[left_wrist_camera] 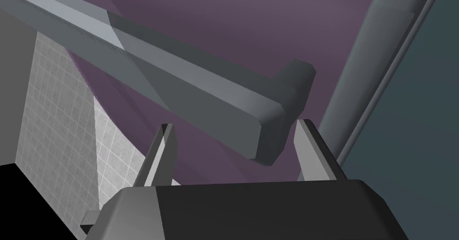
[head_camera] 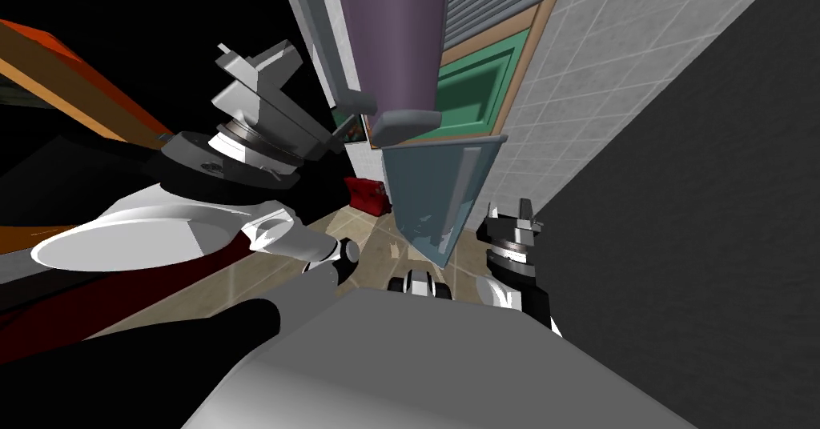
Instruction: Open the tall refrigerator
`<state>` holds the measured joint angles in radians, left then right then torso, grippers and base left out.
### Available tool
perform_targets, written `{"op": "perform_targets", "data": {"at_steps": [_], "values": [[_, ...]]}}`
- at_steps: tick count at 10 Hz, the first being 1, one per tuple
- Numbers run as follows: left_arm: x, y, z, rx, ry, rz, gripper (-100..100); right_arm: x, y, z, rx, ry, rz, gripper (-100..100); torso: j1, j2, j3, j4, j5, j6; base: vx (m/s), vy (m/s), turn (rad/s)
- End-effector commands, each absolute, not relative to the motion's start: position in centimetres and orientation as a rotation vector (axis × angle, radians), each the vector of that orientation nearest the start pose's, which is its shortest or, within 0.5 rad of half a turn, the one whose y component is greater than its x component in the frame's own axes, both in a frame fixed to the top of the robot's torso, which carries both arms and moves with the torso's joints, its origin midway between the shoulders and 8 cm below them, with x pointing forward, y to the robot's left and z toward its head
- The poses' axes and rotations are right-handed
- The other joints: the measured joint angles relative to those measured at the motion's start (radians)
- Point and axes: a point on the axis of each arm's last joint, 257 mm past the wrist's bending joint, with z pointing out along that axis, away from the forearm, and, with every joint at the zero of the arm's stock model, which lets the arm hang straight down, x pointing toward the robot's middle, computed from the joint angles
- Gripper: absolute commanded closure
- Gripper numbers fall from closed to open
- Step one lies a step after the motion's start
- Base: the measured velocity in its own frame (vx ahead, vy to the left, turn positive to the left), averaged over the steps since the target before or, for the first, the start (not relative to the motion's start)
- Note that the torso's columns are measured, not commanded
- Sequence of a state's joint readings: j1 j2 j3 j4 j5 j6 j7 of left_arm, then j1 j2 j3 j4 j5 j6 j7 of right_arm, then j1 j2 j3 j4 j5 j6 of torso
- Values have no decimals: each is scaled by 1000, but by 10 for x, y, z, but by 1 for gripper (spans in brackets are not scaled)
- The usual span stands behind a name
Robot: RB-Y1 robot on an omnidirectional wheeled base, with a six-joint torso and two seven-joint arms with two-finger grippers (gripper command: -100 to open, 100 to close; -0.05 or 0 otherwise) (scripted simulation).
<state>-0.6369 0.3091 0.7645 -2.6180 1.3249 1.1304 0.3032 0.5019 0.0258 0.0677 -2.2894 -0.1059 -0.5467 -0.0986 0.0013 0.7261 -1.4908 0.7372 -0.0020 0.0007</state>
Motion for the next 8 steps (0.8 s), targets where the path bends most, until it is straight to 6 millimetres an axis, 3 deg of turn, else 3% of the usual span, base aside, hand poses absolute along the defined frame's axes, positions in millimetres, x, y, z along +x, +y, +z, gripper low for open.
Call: {"op": "perform_targets", "data": {"at_steps": [1,2,4,5,6,7,8], "values": [[282,179,298,-510,1108,-2361,100,335,-273,36,741,453,1535,0,-1,2,1,0,0,1,-9,60,-16],[287,178,293,-525,1121,-2343,100,335,-273,36,741,453,1536,0,-6,4,3,1,-2,2,-16,21,6],[279,178,292,-516,1157,-2386,100,335,-273,36,741,453,1535,0,-3,5,4,2,-2,0,39,111,54],[277,187,293,-527,1151,-2403,100,335,-273,36,741,453,1535,0,-1,4,4,2,0,1,101,158,58],[272,182,292,-506,1175,-2425,100,335,-273,36,741,453,1535,0,3,0,0,0,1,0,81,128,31],[269,191,294,-515,1168,-2443,100,335,-273,36,741,453,1535,0,-1,-2,-2,-2,0,1,88,139,59],[263,186,293,-494,1192,-2466,100,335,-273,36,741,453,1535,0,-2,-5,-4,-3,-1,2,63,128,35]]}}
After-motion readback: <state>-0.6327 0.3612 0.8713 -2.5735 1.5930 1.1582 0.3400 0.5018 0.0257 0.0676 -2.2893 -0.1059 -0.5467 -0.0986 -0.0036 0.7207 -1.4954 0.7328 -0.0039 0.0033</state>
